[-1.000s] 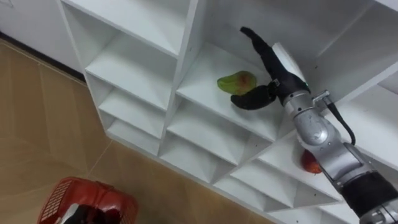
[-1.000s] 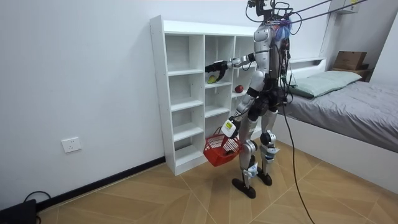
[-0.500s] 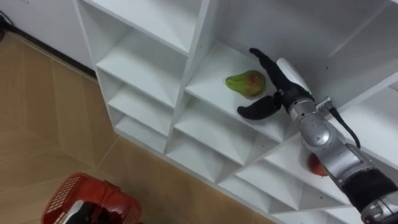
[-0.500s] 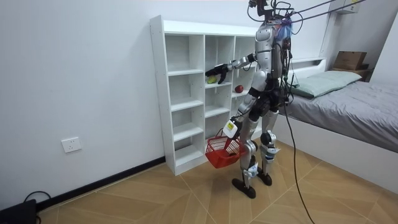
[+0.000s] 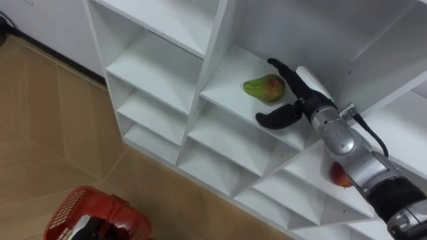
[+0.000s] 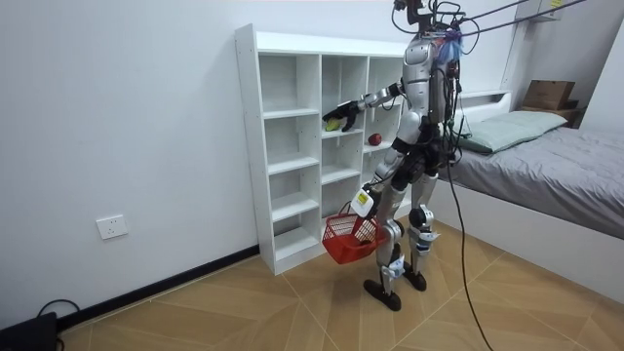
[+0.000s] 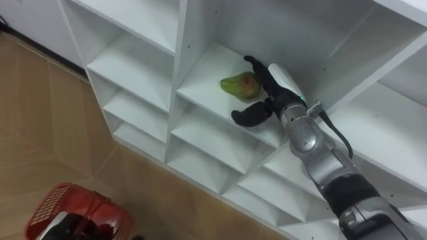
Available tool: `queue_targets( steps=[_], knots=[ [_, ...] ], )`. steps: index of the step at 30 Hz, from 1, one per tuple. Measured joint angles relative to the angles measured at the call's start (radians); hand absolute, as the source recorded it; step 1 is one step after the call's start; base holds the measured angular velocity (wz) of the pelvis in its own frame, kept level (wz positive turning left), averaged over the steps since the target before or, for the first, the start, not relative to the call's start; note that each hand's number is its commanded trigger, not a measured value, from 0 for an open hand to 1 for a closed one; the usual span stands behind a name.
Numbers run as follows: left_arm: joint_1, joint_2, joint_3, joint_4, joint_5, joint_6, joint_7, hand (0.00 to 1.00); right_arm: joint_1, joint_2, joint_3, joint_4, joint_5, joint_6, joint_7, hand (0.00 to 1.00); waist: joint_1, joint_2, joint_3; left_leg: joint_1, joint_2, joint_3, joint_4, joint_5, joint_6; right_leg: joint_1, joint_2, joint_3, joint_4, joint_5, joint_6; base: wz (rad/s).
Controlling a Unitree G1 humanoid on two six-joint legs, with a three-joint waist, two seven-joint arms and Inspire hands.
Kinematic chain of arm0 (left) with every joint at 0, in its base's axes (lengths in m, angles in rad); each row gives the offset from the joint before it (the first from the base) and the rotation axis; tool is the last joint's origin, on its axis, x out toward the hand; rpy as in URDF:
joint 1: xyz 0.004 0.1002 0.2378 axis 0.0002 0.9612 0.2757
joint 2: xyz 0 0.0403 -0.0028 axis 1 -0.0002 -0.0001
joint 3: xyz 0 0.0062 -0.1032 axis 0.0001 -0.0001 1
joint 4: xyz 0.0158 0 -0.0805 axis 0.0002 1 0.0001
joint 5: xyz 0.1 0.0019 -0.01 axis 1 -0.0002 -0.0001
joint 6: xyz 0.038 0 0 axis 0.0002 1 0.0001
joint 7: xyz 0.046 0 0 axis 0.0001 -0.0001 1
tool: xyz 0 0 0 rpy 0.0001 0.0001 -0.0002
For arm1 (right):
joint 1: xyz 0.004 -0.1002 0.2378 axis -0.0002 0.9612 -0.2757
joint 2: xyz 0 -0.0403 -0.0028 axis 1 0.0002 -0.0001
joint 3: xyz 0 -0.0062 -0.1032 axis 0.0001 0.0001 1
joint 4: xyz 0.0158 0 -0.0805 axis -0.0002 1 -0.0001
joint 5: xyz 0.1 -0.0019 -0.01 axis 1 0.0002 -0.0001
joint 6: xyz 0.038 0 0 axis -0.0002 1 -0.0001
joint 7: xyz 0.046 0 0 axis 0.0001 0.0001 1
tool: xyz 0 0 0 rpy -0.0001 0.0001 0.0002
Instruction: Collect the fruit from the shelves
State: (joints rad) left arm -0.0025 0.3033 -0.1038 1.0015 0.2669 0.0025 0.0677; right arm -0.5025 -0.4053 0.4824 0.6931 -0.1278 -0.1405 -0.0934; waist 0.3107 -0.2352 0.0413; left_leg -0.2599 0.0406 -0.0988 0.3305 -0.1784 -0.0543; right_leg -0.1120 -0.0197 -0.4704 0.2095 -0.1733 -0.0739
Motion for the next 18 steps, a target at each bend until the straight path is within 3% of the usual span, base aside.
queue_targets(
  steps=[4, 7, 18],
  knots=[
    [0.0, -0.012, 0.0, 0.0, 0.0, 0.0, 0.0, 1.0, -0.009, -0.002, 0.0, 0.001, 0.001, 0.0, 0.02, 0.0, 0.001, 0.011, -0.007, 0.004, -0.002, 0.013, -0.007, 0.005, 0.006, -0.009, -0.008, 0.003, 0.011, 0.0, 0.0, -0.07],
    [-0.006, -0.013, 0.0, -0.001, -0.001, 0.0, 0.0, 1.0, -0.009, -0.003, 0.0, 0.005, 0.017, 0.001, 0.026, 0.0, -0.001, 0.014, -0.008, 0.011, -0.005, 0.014, -0.022, 0.013, 0.008, -0.008, -0.012, 0.002, 0.012, 0.0, 0.0, 0.01],
    [-0.009, -0.012, -0.038, -0.002, -0.001, -0.002, -0.02, 1.0, -0.026, -0.002, 0.0, 0.05, 0.046, -0.001, 0.063, 0.0, -0.001, 0.019, -0.0023, 0.011, -0.009, 0.013, -0.025, 0.018, 0.01, -0.007, -0.017, 0.001, 0.013, -0.002, 0.003, 0.01]
  ],
)
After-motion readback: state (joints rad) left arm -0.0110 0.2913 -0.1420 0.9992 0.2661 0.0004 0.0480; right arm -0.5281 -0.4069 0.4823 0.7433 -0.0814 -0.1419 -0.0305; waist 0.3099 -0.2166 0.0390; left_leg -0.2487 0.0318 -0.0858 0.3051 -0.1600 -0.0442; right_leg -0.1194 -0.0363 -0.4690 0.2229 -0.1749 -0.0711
